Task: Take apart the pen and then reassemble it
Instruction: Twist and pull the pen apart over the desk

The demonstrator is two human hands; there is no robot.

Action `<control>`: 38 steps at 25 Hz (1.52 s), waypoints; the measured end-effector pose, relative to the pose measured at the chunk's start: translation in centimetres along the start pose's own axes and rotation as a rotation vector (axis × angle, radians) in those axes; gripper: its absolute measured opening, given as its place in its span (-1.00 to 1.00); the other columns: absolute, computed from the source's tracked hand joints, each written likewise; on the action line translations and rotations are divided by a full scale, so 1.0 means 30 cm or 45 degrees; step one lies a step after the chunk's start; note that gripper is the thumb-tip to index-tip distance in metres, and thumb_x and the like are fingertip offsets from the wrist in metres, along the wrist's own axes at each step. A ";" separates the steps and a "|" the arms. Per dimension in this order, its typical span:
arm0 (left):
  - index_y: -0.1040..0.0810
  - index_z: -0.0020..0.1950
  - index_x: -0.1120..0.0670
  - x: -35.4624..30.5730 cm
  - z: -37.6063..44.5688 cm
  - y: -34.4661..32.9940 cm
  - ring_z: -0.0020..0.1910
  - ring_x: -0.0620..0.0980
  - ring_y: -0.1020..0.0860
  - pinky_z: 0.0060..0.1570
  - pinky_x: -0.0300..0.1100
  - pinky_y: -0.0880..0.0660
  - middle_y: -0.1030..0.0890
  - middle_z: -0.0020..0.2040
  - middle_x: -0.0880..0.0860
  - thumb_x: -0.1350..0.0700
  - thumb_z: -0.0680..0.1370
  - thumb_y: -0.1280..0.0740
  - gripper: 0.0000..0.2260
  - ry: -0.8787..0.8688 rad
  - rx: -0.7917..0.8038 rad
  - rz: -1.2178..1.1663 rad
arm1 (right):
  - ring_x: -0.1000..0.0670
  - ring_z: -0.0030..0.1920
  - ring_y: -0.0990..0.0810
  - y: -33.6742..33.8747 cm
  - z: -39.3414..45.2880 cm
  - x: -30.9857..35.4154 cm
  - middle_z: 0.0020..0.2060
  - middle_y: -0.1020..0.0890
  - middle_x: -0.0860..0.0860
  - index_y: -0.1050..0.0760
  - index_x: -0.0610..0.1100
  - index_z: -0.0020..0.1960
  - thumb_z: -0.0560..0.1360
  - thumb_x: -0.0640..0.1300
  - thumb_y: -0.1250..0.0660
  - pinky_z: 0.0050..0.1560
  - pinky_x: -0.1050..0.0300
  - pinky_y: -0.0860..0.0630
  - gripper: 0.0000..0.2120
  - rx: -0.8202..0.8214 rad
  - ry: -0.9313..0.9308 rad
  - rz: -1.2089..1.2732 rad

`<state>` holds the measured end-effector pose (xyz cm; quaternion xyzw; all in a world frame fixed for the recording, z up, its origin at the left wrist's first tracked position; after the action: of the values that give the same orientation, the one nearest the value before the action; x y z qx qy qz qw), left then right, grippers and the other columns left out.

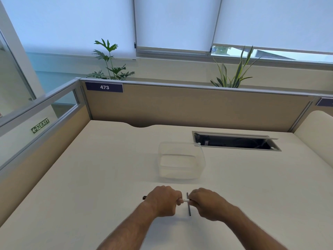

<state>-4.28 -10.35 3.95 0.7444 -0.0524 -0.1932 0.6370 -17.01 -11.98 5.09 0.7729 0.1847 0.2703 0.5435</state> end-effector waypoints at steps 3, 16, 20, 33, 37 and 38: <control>-0.58 0.04 -0.01 -0.010 0.000 0.001 -0.11 0.17 -0.60 -0.09 -0.03 -0.55 -0.68 -0.06 0.11 0.12 0.54 -0.22 -0.83 0.001 -0.016 -0.031 | -0.11 -0.12 -0.54 0.026 0.002 -0.007 -0.10 -0.66 -0.08 -0.61 -0.06 -0.02 0.53 -0.05 -0.28 -0.21 0.07 -0.41 -0.85 -0.116 -0.088 -0.077; -0.56 0.02 0.02 0.013 -0.004 0.007 -0.22 0.18 -0.56 -0.21 -0.04 -0.51 -0.67 -0.15 0.13 -0.04 0.58 -0.13 -0.75 -0.025 -0.134 -0.164 | -0.09 0.19 -0.50 -0.020 0.003 -0.006 0.26 -0.54 -0.02 -0.41 -0.03 0.31 0.59 0.07 -0.19 0.19 -0.02 -0.46 -0.66 0.184 -0.007 0.152; -0.55 0.11 -0.01 -0.010 -0.010 0.007 -0.17 0.14 -0.57 -0.14 0.00 -0.55 -0.68 -0.07 0.10 0.02 0.60 -0.17 -0.80 -0.078 -0.108 -0.212 | -0.07 -0.13 -0.47 -0.001 0.013 -0.003 -0.01 -0.65 -0.09 -0.54 -0.06 0.04 0.63 -0.08 -0.14 -0.16 0.05 -0.38 -0.80 0.059 0.004 0.013; -0.51 0.14 -0.10 -0.032 0.012 -0.003 -0.17 0.15 -0.53 -0.17 0.03 -0.52 -0.67 -0.07 0.05 -0.08 0.64 -0.11 -0.78 -0.131 -0.082 -0.198 | -0.12 -0.20 -0.55 0.064 -0.009 -0.003 -0.24 -0.69 -0.07 -0.66 -0.03 -0.08 0.44 -0.08 -0.32 -0.33 0.13 -0.29 -0.85 -0.326 -0.077 -0.114; -0.52 0.15 -0.10 -0.031 0.004 0.009 -0.15 0.16 -0.53 -0.16 0.03 -0.53 -0.68 -0.05 0.05 -0.06 0.65 -0.10 -0.77 -0.100 -0.067 -0.240 | -0.09 -0.25 -0.52 0.065 -0.013 0.002 -0.33 -0.66 -0.08 -0.64 -0.06 -0.18 0.41 -0.11 -0.31 -0.47 0.25 -0.07 -0.87 -0.418 -0.048 -0.106; -0.52 0.16 -0.11 -0.033 0.001 0.012 -0.14 0.15 -0.53 -0.15 0.04 -0.53 -0.68 -0.03 0.05 -0.06 0.65 -0.09 -0.77 -0.101 -0.061 -0.247 | -0.10 -0.25 -0.54 0.062 -0.013 -0.001 -0.35 -0.65 -0.08 -0.63 -0.06 -0.20 0.40 -0.11 -0.31 -0.47 0.26 -0.06 -0.88 -0.435 -0.042 -0.102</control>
<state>-5.13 -10.13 4.51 0.7223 -0.0005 -0.2845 0.6304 -17.28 -12.35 6.94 0.6656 0.1579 0.2632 0.6802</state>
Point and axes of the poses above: each hand's wrist, its own z-axis towards the middle knuckle, its own y-axis out of the back of the hand, x = y × z, the point moved 7 cm from there along z, towards the middle knuckle
